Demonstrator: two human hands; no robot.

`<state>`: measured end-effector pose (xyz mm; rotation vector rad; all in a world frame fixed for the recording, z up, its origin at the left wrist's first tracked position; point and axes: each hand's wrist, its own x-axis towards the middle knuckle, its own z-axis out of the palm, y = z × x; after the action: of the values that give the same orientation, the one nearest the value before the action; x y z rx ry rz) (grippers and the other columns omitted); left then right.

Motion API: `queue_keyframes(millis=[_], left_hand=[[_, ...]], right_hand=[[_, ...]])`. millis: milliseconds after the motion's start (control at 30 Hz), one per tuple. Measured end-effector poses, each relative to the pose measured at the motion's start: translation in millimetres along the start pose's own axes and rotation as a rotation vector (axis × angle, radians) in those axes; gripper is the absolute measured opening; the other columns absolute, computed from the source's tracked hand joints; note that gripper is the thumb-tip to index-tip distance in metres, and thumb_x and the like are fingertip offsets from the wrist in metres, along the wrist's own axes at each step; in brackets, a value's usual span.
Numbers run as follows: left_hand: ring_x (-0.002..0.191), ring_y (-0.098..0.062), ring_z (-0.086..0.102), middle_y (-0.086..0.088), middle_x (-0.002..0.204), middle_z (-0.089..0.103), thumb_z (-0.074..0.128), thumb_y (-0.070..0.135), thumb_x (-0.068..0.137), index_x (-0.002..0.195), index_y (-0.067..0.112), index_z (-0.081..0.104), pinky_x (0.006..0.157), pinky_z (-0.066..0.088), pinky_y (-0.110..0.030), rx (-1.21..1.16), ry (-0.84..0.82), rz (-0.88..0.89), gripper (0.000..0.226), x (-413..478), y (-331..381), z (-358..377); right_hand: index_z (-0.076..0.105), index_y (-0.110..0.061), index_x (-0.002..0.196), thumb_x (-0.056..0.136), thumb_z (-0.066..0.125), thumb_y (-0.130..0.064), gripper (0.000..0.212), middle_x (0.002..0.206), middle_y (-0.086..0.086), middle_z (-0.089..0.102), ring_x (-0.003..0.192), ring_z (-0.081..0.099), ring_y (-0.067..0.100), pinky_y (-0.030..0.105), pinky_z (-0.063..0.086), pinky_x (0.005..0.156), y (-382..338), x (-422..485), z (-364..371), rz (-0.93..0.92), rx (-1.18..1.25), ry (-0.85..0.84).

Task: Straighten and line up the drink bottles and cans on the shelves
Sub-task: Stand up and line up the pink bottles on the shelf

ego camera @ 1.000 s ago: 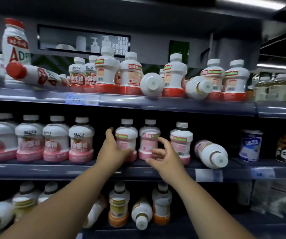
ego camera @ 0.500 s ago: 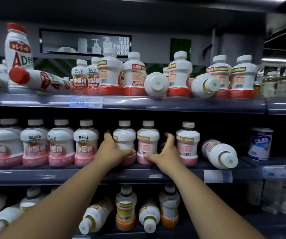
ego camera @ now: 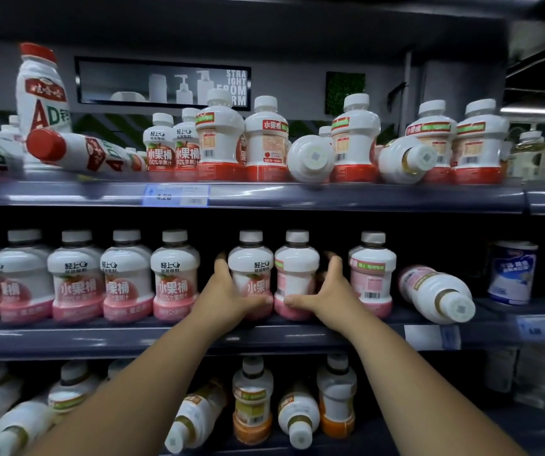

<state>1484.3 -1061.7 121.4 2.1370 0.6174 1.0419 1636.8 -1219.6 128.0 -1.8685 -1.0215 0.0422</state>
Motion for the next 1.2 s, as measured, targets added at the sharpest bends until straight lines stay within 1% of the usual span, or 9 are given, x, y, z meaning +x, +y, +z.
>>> queue_keyframes(millis=[100, 233, 333, 433, 667, 767, 900, 1100, 1200], left_hand=[[0.1, -0.015, 0.064, 0.002, 0.111, 0.063, 0.094, 0.044, 0.048, 0.13, 0.021, 0.031, 0.089, 0.053, -0.037, -0.043, -0.01, -0.042, 0.106, 1, 0, -4], [0.094, -0.004, 0.063, 0.006, 0.103, 0.064, 0.094, 0.026, 0.061, 0.118, 0.02, 0.038, 0.077, 0.05, -0.022, -0.075, -0.043, -0.027, 0.08, 0, -1, -5], [0.095, -0.008, 0.063, 0.006, 0.104, 0.064, 0.094, 0.036, 0.054, 0.116, 0.021, 0.039, 0.085, 0.052, -0.033, -0.065, -0.028, -0.033, 0.084, 0, -1, -6], [0.097, -0.011, 0.065, 0.006, 0.104, 0.066, 0.086, 0.048, 0.045, 0.111, 0.025, 0.039, 0.091, 0.053, -0.039, -0.06, -0.061, -0.047, 0.084, -2, -1, -10], [0.091, -0.01, 0.066, 0.011, 0.102, 0.065, 0.084, 0.064, 0.045, 0.103, 0.031, 0.038, 0.086, 0.055, -0.04, 0.064, -0.024, -0.02, 0.081, -9, 5, -8], [0.09, -0.011, 0.064, 0.012, 0.1, 0.063, 0.085, 0.062, 0.049, 0.104, 0.03, 0.038, 0.085, 0.055, -0.041, 0.096, -0.006, -0.017, 0.079, -9, 5, -9], [0.09, -0.012, 0.065, 0.008, 0.101, 0.063, 0.087, 0.058, 0.051, 0.101, 0.027, 0.039, 0.082, 0.055, -0.041, 0.108, 0.019, -0.007, 0.077, -10, 6, -10], [0.097, 0.0, 0.064, 0.016, 0.108, 0.061, 0.092, 0.042, 0.057, 0.12, 0.031, 0.038, 0.085, 0.053, -0.028, 0.013, -0.013, 0.071, 0.083, -19, 10, -21], [0.107, -0.008, 0.06, 0.009, 0.12, 0.058, 0.086, 0.057, 0.052, 0.135, 0.037, 0.036, 0.091, 0.054, -0.034, 0.043, 0.04, 0.122, 0.099, -26, 3, -32]], right_hand=[[0.009, -0.036, 0.147, 0.043, 0.083, -0.066, 0.131, 0.142, -0.002, 0.052, 0.12, 0.056, 0.018, 0.039, 0.047, 0.102, -1, -6, 0, -0.019, -0.039, 0.022], [-0.003, -0.044, 0.15, 0.045, 0.074, -0.064, 0.132, 0.146, -0.003, 0.05, 0.122, 0.056, 0.018, 0.035, 0.046, 0.102, -3, -10, 0, -0.052, -0.054, -0.034], [0.007, -0.042, 0.145, 0.043, 0.08, -0.068, 0.128, 0.142, -0.003, 0.051, 0.121, 0.056, 0.018, 0.039, 0.046, 0.102, -3, -12, -1, -0.051, -0.086, 0.032], [-0.002, -0.044, 0.149, 0.051, 0.077, -0.063, 0.127, 0.146, -0.005, 0.048, 0.123, 0.054, 0.019, 0.037, 0.046, 0.102, -4, -13, -1, -0.055, -0.092, -0.017], [0.013, -0.037, 0.145, 0.047, 0.081, -0.059, 0.121, 0.136, -0.009, 0.057, 0.114, 0.059, 0.009, 0.033, 0.048, 0.098, 3, -10, -1, -0.058, -0.024, 0.004], [0.015, -0.037, 0.146, 0.052, 0.082, -0.057, 0.117, 0.135, -0.011, 0.058, 0.113, 0.058, 0.007, 0.028, 0.046, 0.093, 3, -11, -2, -0.069, -0.048, -0.007], [0.016, -0.039, 0.147, 0.052, 0.079, -0.063, 0.117, 0.138, -0.01, 0.056, 0.118, 0.057, 0.011, 0.034, 0.048, 0.097, 2, -12, -1, -0.092, -0.115, 0.022], [0.014, -0.035, 0.15, 0.048, 0.082, -0.062, 0.126, 0.138, -0.003, 0.057, 0.117, 0.059, 0.014, 0.035, 0.048, 0.1, -6, -11, 0, -0.094, -0.126, 0.002], [0.013, -0.033, 0.152, 0.058, 0.088, -0.051, 0.122, 0.141, -0.001, 0.055, 0.121, 0.057, 0.015, 0.034, 0.046, 0.101, -8, -12, 3, -0.104, -0.131, -0.001]])
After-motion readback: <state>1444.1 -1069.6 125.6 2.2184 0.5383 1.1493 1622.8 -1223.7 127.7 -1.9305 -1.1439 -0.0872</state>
